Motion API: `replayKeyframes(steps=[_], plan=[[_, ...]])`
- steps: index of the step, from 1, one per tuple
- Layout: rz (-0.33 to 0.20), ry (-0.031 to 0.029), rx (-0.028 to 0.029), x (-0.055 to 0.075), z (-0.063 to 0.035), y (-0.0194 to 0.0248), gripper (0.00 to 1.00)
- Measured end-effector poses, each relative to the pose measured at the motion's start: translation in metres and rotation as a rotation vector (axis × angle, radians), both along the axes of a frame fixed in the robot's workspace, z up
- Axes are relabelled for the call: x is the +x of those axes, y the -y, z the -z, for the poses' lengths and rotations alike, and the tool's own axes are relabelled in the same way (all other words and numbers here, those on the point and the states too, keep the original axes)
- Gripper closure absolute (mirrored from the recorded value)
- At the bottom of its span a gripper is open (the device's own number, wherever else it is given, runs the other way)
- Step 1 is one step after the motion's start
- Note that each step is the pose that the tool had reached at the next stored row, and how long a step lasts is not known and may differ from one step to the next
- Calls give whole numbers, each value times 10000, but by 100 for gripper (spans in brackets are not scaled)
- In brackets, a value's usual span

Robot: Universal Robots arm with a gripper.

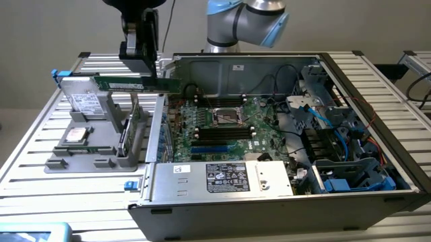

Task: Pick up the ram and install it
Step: 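Pick up the ram and move it above insertion slot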

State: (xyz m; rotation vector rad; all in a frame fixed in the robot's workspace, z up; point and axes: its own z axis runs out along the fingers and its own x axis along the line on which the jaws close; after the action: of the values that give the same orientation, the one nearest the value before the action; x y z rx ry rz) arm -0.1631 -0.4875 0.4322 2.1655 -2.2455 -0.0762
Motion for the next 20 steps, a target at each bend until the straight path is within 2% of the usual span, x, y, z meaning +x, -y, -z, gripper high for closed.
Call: replayKeyframes(steps=[5,10,20], plan=[[-1,-32,0,226,22,0,87],[0,-62,0,455,105,-1,87],[-3,-71,-3,910,236,-11,87]])
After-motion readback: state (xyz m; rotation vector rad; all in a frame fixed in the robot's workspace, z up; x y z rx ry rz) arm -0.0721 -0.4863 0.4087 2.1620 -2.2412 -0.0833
